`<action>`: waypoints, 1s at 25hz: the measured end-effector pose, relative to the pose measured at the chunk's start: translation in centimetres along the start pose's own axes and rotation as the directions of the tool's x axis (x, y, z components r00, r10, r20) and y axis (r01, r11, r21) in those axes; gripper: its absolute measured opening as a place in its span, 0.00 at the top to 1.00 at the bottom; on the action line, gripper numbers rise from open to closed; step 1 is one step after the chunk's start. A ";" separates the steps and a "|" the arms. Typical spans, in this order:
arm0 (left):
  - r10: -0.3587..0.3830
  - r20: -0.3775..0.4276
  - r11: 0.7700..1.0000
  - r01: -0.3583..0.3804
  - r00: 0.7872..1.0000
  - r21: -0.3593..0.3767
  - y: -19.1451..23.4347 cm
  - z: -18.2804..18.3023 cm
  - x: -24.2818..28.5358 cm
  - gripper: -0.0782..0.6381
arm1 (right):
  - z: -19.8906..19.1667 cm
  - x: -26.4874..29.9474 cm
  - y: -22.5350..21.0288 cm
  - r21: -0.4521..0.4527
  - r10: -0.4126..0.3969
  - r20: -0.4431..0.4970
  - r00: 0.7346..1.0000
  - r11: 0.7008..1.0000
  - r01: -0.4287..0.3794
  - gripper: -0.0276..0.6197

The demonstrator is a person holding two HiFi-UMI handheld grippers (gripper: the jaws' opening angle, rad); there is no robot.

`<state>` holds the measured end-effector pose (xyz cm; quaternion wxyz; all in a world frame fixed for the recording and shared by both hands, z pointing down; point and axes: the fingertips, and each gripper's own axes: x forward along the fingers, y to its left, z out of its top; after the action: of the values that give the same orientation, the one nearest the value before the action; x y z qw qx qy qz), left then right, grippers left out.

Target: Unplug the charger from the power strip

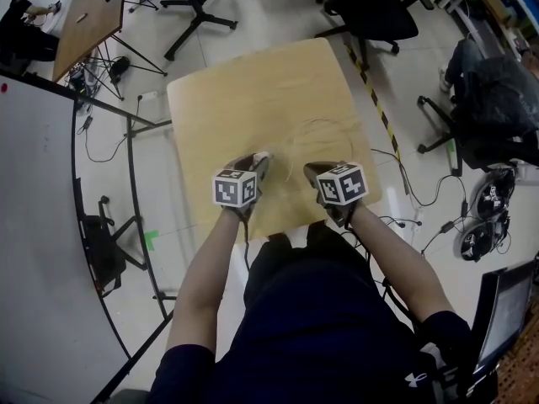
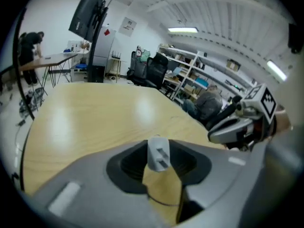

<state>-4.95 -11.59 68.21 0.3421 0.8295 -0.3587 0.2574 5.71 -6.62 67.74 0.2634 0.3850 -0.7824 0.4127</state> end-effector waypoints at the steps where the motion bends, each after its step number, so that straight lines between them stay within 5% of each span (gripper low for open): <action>1: 0.018 -0.010 0.999 -0.018 1.000 0.030 0.2 -0.2 0.3 0.70 | -0.3 0.2 0.0 0.001 -0.002 -0.008 1.000 1.000 0.002 0.94; 10: 0.101 -0.115 0.964 -0.069 0.988 0.258 0.4 -0.3 1.3 0.70 | -1.6 1.1 -0.3 0.010 -0.008 -0.019 1.000 1.000 0.008 0.94; 17: 0.099 -0.080 0.969 -0.078 0.992 0.233 0.8 1.0 0.7 0.64 | -2.1 0.9 0.4 0.001 0.006 -0.014 1.000 1.000 -0.006 0.94; 25: 0.040 0.013 0.994 -0.041 0.999 0.106 0.3 0.6 -1.8 0.65 | -1.1 -0.5 -0.2 0.017 0.002 0.024 1.000 1.000 -0.002 0.94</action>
<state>-6.17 -11.39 66.70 0.2903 0.8404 -0.3632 0.2784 6.28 -5.61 68.00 0.2501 0.3914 -0.7825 0.4147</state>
